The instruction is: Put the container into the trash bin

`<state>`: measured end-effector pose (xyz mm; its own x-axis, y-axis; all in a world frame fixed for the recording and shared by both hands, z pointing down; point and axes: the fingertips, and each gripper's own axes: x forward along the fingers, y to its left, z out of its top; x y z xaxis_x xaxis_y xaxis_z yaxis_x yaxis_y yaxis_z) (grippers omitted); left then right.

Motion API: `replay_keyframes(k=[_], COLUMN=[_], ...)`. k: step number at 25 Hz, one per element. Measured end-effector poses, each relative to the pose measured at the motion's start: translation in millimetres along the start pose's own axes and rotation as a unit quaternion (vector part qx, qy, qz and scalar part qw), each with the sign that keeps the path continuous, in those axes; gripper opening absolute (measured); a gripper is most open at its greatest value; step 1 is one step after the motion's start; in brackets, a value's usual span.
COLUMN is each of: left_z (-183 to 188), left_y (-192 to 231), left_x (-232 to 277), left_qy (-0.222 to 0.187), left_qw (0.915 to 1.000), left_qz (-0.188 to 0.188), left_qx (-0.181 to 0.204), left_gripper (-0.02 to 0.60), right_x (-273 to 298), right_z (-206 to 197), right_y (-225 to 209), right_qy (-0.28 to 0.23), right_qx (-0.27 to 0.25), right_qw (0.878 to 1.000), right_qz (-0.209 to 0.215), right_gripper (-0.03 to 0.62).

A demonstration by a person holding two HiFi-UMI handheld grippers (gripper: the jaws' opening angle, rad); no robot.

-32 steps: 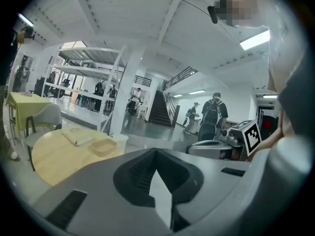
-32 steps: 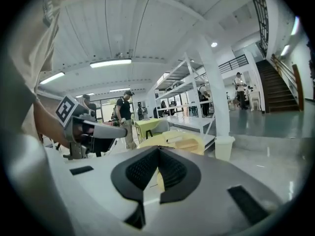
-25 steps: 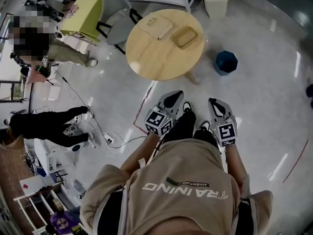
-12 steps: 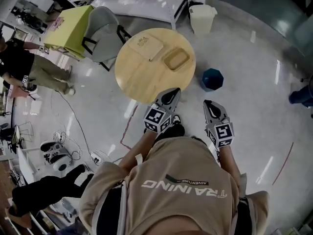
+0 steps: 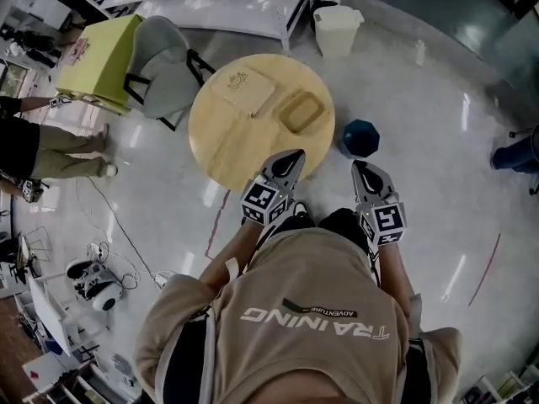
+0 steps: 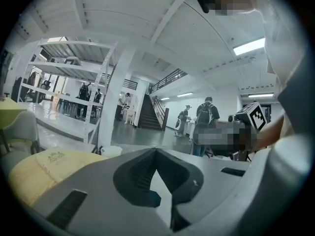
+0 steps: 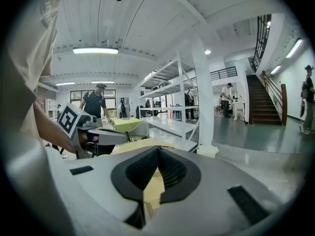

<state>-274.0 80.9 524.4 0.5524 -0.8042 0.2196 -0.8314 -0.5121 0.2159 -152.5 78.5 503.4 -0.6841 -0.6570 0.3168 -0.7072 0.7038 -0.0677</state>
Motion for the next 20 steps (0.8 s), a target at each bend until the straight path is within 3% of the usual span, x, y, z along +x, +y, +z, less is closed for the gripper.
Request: replay_keyframes(k=[3,5,10,15,20], left_z=[10,5,-4,2,6], left_y=[-1,1,13,21,31], left_x=[20,33,69,111,138], left_qy=[-0.010,0.007,0.041,0.034,0.039], left_qw=[0.9993,0.9995,0.9990,0.9979,0.9962], left_qz=[-0.033,-0.032,0.007,0.046,0.075], left_qx=[-0.010,-0.005,-0.019,-0.030,-0.022], left_gripper=[0.002,0.002,0.002,0.002,0.002], right_x=[14,21,26,35,47], right_z=[2,-3,-16,-11,-2], right_y=[-20,-28,-63,-119,-142], right_qy=[0.001,0.003,0.012,0.004,0.004], right_qx=[0.007,0.017,0.039,0.028,0.016], right_qw=[1.000,1.000,0.999,0.999,0.997], right_qz=[-0.006,-0.003,0.017,0.045,0.078], right_gripper=[0.005,0.005,0.005,0.005,0.005])
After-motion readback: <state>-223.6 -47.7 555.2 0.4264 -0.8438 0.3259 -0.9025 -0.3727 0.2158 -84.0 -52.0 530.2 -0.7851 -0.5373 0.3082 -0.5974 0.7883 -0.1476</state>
